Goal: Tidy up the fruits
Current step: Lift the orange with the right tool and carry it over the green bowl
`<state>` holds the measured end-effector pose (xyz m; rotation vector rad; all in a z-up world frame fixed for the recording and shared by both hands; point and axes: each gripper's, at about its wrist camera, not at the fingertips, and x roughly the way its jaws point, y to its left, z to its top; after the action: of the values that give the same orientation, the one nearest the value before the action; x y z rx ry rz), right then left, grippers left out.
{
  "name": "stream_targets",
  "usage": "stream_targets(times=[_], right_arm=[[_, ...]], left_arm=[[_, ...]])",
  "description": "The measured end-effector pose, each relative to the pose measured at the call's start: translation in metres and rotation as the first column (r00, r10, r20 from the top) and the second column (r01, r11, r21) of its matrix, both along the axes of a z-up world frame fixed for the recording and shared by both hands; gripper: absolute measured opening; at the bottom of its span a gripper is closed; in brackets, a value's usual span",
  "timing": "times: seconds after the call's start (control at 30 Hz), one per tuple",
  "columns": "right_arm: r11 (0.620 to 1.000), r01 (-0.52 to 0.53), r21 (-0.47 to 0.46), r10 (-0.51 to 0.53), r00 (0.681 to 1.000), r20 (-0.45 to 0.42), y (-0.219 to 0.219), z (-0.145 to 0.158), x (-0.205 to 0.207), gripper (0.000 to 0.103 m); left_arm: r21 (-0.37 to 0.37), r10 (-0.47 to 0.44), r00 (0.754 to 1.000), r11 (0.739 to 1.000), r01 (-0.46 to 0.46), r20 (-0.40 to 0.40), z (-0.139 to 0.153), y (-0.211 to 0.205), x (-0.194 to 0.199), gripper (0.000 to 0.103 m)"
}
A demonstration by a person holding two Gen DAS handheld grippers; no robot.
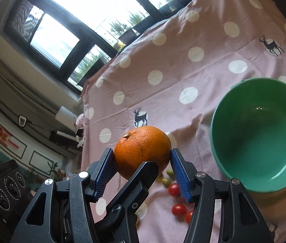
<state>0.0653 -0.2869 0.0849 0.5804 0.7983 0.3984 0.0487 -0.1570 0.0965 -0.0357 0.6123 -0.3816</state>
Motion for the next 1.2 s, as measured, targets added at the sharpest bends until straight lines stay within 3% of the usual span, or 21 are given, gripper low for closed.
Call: stream_targets(times=[0.63, 1.2], right_arm=[[0.983, 0.181, 0.019, -0.178, 0.978, -0.107, -0.081, -0.041, 0.009, 0.06], [0.964, 0.266, -0.009, -0.264, 0.95, -0.169, -0.111, -0.059, 0.011, 0.06]], left_arm=[[-0.022, -0.152, 0.984, 0.988, 0.15, -0.095, -0.041, -0.077, 0.03, 0.055], [-0.066, -0.229, 0.96, 0.973, 0.221, -0.162, -0.063, -0.099, 0.044, 0.055]])
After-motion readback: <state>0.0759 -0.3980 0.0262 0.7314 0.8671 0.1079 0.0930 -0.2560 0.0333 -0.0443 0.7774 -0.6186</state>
